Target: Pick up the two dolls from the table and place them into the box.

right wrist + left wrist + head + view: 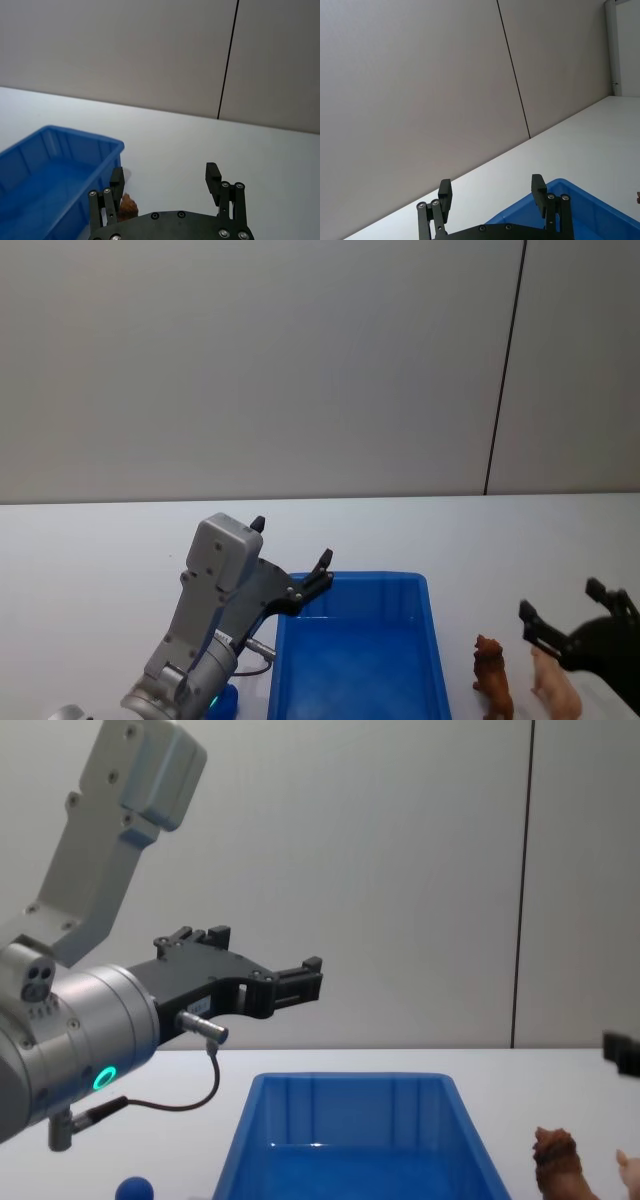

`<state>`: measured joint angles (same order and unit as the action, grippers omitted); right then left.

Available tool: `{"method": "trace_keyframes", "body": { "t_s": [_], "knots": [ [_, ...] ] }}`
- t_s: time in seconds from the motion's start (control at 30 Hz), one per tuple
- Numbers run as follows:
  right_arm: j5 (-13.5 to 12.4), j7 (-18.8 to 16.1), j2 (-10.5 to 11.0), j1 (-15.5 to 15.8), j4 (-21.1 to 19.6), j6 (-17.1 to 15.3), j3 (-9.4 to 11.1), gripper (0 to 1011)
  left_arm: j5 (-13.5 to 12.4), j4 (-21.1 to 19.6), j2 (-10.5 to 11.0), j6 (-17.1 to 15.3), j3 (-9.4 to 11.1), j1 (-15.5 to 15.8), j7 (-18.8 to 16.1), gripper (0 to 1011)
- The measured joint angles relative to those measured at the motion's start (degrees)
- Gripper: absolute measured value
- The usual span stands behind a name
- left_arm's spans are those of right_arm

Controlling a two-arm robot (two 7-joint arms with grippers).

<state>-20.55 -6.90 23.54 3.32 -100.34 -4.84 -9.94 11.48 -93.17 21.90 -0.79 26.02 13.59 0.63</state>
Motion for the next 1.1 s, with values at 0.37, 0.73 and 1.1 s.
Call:
{"method": "trace_keyframes", "body": {
  "t_s": [0.37, 0.73, 1.1],
  "knots": [
    [-0.39, -0.36, 1.9, 3.06, 0.79, -2.9, 0.64, 1001, 0.0, 0.0, 0.0, 0.0, 0.0, 0.0, 0.0, 1001],
    [0.33, -0.86, 1.54, 3.71, 3.61, -5.31, 0.07, 1001, 0.0, 0.0, 0.0, 0.0, 0.0, 0.0, 0.0, 1001],
    [0.7, -1.78, 0.32, 2.89, 6.91, -6.81, -0.67, 970, 0.0, 0.0, 0.0, 0.0, 0.0, 0.0, 0.0, 1001]
  ]
}}
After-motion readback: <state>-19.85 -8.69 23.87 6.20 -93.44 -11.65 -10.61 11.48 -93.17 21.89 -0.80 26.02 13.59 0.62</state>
